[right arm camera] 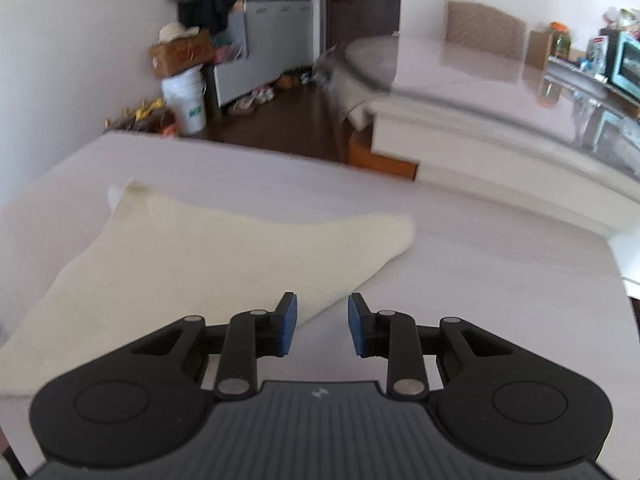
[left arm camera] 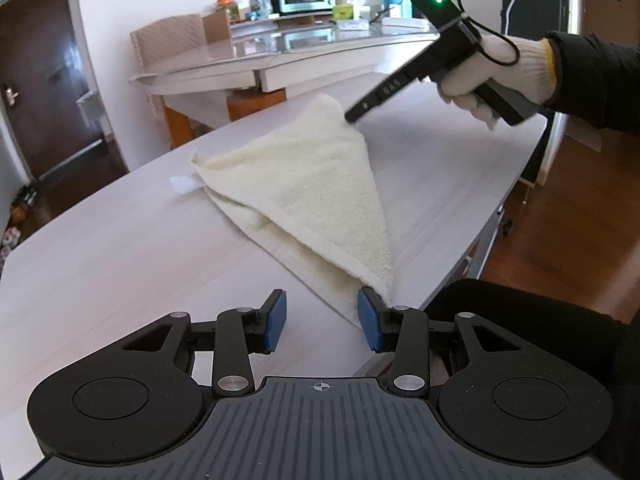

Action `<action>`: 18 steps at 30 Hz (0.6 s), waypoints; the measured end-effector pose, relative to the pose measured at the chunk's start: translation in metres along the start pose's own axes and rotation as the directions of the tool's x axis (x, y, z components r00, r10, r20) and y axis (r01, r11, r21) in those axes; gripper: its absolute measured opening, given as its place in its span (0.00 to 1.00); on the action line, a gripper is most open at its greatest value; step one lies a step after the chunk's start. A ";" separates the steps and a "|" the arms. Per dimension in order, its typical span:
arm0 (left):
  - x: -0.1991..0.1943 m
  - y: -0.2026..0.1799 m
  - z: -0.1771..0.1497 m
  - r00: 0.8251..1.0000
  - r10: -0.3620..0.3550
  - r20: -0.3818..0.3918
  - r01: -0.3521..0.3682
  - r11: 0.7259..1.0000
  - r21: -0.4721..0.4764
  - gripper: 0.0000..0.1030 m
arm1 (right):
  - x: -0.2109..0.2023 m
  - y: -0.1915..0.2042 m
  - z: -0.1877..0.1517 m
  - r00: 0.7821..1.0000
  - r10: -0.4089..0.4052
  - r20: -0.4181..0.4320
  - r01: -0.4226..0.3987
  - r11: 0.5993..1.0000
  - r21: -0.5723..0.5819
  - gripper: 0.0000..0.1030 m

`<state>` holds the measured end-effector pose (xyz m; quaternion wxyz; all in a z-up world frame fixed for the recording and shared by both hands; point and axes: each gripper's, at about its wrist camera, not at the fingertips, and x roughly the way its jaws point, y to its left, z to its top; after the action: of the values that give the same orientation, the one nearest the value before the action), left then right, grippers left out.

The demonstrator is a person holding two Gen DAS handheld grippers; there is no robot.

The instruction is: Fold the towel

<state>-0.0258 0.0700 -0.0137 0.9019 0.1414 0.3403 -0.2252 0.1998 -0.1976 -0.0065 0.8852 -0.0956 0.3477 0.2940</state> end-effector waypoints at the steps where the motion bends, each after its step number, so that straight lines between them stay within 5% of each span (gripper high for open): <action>1: 0.000 0.000 0.001 1.000 -0.003 -0.004 0.003 1.000 0.003 0.42 | 0.003 -0.001 0.005 1.000 0.013 0.012 -0.013 1.000 0.003 0.30; 9: 0.002 0.004 -0.001 1.000 -0.018 -0.003 0.018 1.000 -0.007 0.42 | 0.026 0.000 0.003 1.000 0.003 0.005 -0.003 0.990 -0.143 0.29; 14: 0.001 0.004 0.001 0.999 -0.036 -0.012 0.036 0.999 -0.011 0.42 | 0.014 -0.016 -0.005 0.998 -0.060 0.006 0.061 0.994 -0.094 0.32; 18: 0.000 0.004 0.001 0.999 -0.044 -0.021 0.044 0.999 -0.021 0.42 | -0.022 0.001 -0.005 0.996 0.030 0.078 -0.026 0.998 -0.061 0.31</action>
<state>-0.0235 0.0732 -0.0122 0.8945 0.1270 0.3551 -0.2400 0.1834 -0.2087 0.0048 0.8908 -0.1052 0.3047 0.3202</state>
